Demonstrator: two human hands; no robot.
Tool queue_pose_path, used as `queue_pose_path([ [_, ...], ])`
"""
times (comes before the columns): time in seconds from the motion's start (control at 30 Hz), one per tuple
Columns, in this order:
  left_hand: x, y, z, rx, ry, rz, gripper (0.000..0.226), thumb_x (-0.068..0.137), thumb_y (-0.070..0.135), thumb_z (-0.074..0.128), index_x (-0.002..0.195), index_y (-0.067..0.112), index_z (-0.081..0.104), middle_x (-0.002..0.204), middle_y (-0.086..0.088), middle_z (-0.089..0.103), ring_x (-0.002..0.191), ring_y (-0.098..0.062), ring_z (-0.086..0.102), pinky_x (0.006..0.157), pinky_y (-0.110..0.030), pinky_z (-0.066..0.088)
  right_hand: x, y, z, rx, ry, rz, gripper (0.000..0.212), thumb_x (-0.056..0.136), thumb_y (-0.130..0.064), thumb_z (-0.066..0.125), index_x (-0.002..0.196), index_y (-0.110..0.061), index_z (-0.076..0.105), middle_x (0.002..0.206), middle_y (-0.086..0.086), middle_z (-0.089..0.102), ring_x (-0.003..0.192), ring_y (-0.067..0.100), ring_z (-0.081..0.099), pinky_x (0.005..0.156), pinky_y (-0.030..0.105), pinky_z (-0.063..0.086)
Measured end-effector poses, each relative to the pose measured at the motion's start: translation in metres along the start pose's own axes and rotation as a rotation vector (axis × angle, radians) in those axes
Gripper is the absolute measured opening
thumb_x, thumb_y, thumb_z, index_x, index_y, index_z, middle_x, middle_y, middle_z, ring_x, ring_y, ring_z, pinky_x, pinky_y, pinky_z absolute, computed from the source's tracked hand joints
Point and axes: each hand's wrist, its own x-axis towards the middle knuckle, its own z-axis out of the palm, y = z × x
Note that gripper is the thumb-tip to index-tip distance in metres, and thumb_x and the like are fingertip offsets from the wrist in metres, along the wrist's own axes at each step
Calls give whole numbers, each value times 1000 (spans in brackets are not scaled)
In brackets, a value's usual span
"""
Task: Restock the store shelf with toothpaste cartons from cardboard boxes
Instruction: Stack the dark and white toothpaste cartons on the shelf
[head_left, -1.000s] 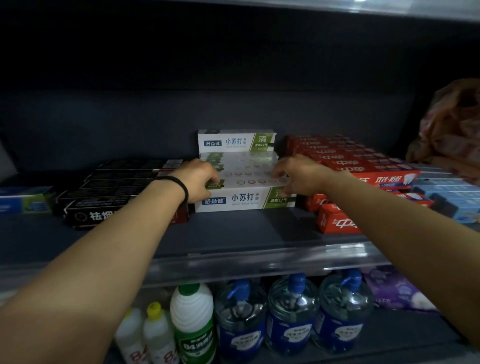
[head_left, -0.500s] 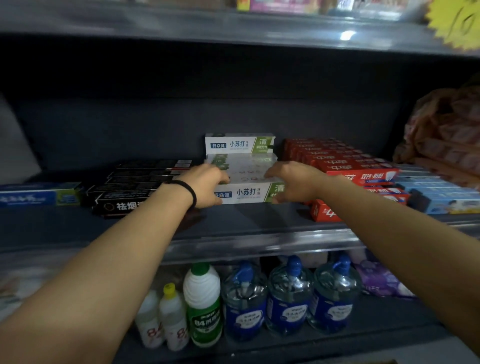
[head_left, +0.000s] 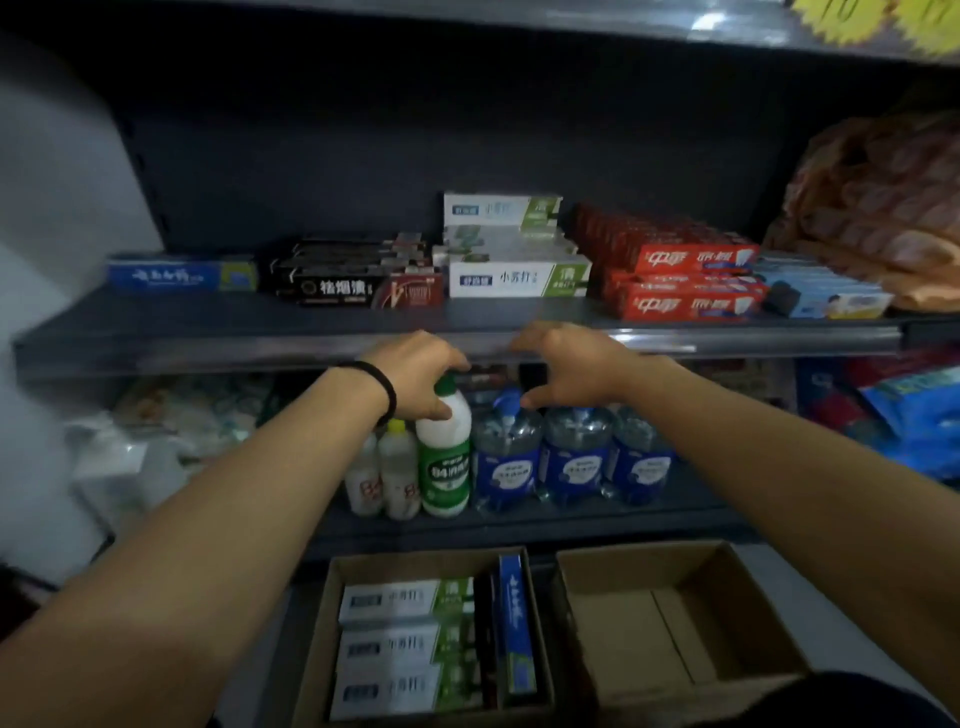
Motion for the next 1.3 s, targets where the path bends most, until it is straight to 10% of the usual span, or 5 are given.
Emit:
queue_pose_path([
  [0.7, -88, -29, 262, -290, -416, -111, 39, 81, 32, 67, 119, 26, 61, 123, 2, 60, 111, -18, 56, 89, -33, 49, -18, -97, 276, 221, -321, -84, 64, 78, -43, 72, 134, -23, 47, 129, 1, 51, 119, 22, 49, 91, 37, 47],
  [1.3, -77, -54, 381, -309, -545, -206, 62, 83, 32, 65, 140, 31, 40, 142, 3, 45, 127, -20, 45, 103, -42, 40, 16, -116, 415, 127, -504, 31, 73, 80, -35, 70, 141, -14, 34, 140, 8, 40, 128, 26, 38, 102, 37, 37],
])
